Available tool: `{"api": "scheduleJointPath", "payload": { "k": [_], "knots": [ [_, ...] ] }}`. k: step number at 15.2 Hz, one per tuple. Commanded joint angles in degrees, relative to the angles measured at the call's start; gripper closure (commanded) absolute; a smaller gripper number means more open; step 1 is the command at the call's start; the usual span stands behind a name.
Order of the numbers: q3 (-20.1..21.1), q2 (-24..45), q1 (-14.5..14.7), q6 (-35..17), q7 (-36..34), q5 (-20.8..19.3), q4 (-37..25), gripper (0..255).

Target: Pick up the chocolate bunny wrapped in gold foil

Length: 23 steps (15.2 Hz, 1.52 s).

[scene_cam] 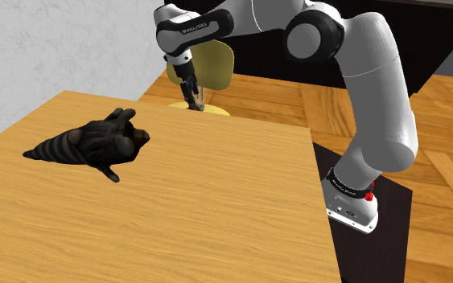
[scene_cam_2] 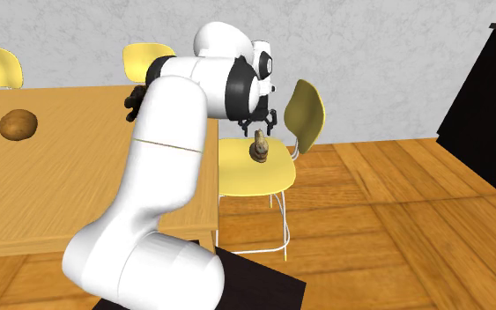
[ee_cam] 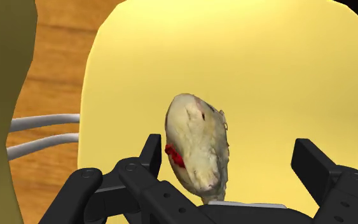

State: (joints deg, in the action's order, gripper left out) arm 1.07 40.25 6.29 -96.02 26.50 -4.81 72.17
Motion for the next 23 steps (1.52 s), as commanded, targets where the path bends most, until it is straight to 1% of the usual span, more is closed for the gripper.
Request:
{"api": "scheduleJointPath", "payload": {
  "k": [1, 3, 4, 5, 12, 14, 15, 23],
  "knots": [
    [0.16, 6.80, 0.47, 2.51, 1.19, -0.50, -8.64, 0],
    [0.25, 14.81, 1.20, 6.67, 2.41, -0.97, -20.17, 0],
    [0.22, 20.34, 1.66, 10.07, 3.19, -1.17, -28.79, 0],
    [0.18, 21.42, 1.75, 10.77, 3.34, -1.18, -30.53, 0],
    [0.19, 22.98, 1.67, 6.22, 2.96, -1.21, -27.51, 0],
    [0.19, 22.97, 1.67, 6.21, 2.96, -1.21, -27.50, 0],
    [0.20, 22.82, 1.68, 6.07, 2.92, -1.21, -27.20, 255],
    [0.21, 22.75, 1.71, 6.04, 2.89, -1.21, -27.10, 255]
  ]
}}
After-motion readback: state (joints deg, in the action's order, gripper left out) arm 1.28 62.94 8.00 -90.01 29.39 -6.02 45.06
